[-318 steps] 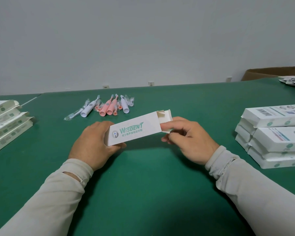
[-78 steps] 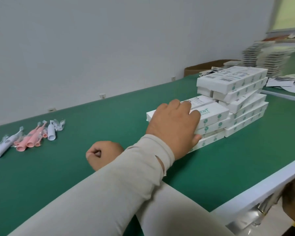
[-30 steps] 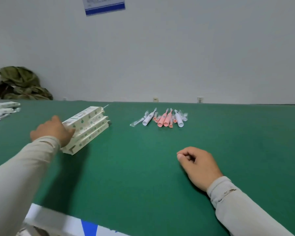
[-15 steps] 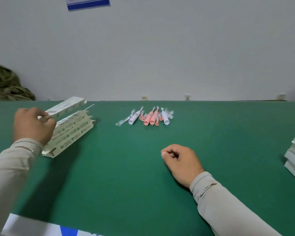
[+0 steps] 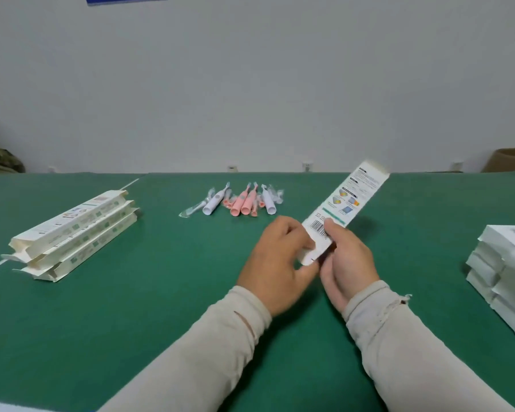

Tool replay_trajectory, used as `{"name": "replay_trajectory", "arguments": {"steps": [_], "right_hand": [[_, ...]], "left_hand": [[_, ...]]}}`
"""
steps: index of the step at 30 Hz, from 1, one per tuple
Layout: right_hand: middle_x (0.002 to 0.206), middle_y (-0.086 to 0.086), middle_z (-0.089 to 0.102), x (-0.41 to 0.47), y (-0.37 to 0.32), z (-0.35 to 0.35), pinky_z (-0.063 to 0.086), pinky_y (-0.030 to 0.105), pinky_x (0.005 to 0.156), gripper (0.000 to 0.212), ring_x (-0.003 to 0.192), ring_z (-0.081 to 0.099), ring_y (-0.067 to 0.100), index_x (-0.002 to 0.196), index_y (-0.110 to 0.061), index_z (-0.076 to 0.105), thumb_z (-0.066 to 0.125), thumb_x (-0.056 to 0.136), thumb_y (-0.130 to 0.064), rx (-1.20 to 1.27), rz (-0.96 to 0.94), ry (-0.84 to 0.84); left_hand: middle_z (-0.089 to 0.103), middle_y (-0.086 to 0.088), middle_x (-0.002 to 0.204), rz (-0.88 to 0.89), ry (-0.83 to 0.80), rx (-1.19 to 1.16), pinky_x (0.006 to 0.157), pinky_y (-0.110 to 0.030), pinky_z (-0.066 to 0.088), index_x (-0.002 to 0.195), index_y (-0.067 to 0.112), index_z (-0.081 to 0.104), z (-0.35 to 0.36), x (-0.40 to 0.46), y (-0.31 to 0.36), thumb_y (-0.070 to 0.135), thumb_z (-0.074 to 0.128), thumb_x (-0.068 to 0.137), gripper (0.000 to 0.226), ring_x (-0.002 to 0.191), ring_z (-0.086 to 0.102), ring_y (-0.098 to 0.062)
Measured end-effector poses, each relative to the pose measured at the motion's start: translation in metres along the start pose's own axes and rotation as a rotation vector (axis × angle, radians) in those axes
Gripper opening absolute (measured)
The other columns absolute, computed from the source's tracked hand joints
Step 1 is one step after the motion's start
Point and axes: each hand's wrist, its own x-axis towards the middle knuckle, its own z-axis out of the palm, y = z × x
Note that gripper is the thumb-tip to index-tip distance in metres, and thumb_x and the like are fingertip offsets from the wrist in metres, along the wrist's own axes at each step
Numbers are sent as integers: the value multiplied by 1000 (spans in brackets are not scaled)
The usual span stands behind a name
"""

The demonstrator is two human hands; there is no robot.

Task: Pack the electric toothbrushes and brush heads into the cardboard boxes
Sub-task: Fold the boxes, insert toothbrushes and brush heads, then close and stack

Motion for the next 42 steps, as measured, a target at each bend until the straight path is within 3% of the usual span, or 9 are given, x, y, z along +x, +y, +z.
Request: {"name": "replay_trajectory", "arguments": {"steps": [4, 7, 13, 17, 20, 26, 30, 35, 42], "right_hand": [[91, 10, 78, 6, -14, -12, 60, 34, 63, 21, 71, 74, 23, 113, -5, 67, 56, 99, -16, -63, 79, 108], [86, 11, 75, 2, -16, -12, 51, 27, 43, 30, 58, 68, 20, 118, -3, 65, 57, 95, -20, -128, 235, -108], [78, 14, 69, -17, 2, 4, 48, 21, 41, 46, 53, 64, 16, 117, -10, 67, 53, 95, -48, -379, 590, -554], [91, 7, 76, -8, 15, 4, 62, 44, 77, 52, 74, 70, 20, 107, -10, 72, 46, 101, -55, -758, 192, -269], [80, -11, 72, -4, 15, 1, 54, 35, 72, 54, 69, 65, 9, 96, -19, 71, 47, 89, -67, -896, -108, -167], [71, 3, 71, -9, 24, 3, 51, 24, 57, 15, 62, 61, 15, 90, -5, 71, 61, 97, -13, -777, -107, -248], [72, 13, 70, -16, 27, 6, 55, 28, 51, 16, 57, 62, 22, 88, -3, 69, 63, 98, -13, -590, 122, -320], [73, -11, 68, -13, 30, 7, 49, 27, 66, 25, 66, 62, 6, 87, -20, 66, 54, 93, 2, -732, -230, -158], [92, -17, 65, -23, 32, 6, 48, 19, 79, 24, 93, 62, 6, 91, -33, 62, 66, 72, -47, -1040, -502, -443]], "left_hand": [[55, 11, 109, 22, -19, -69, 84, -28, 49, 106, 24, 64, 13, 4, 0, 51, 70, 80, 38, 98, 56, -12], [63, 22, 112, -448, 308, -501, 75, -18, 48, 113, 25, 60, 7, 10, -12, 55, 66, 81, 44, 93, 60, -6], [72, -17, 107, -881, 53, -1520, 87, -47, 56, 118, 5, 60, -10, 7, -43, 53, 78, 72, 69, 99, 69, -31], [63, -5, 92, -901, 315, -1452, 78, -42, 60, 126, 22, 65, -12, 17, -48, 56, 86, 59, 78, 76, 63, -20], [67, -6, 97, -981, 483, -1344, 85, -55, 58, 126, 16, 63, -12, 13, -55, 51, 84, 60, 78, 91, 70, -24], [74, -15, 98, -974, 376, -1371, 79, -44, 60, 122, 15, 61, -14, 12, -53, 40, 62, 94, 38, 92, 72, -25], [73, -11, 99, -882, 276, -1550, 85, -41, 56, 114, 7, 67, -14, 9, -49, 23, 49, 98, 30, 86, 73, -19], [70, -10, 84, -894, 435, -1540, 72, -38, 60, 99, 12, 68, -23, 15, -51, 15, 52, 95, 17, 67, 70, -18], [62, -6, 67, -1018, 533, -1471, 64, -37, 60, 99, 9, 57, -26, 13, -57, 24, 58, 93, 17, 59, 70, -25]]}}
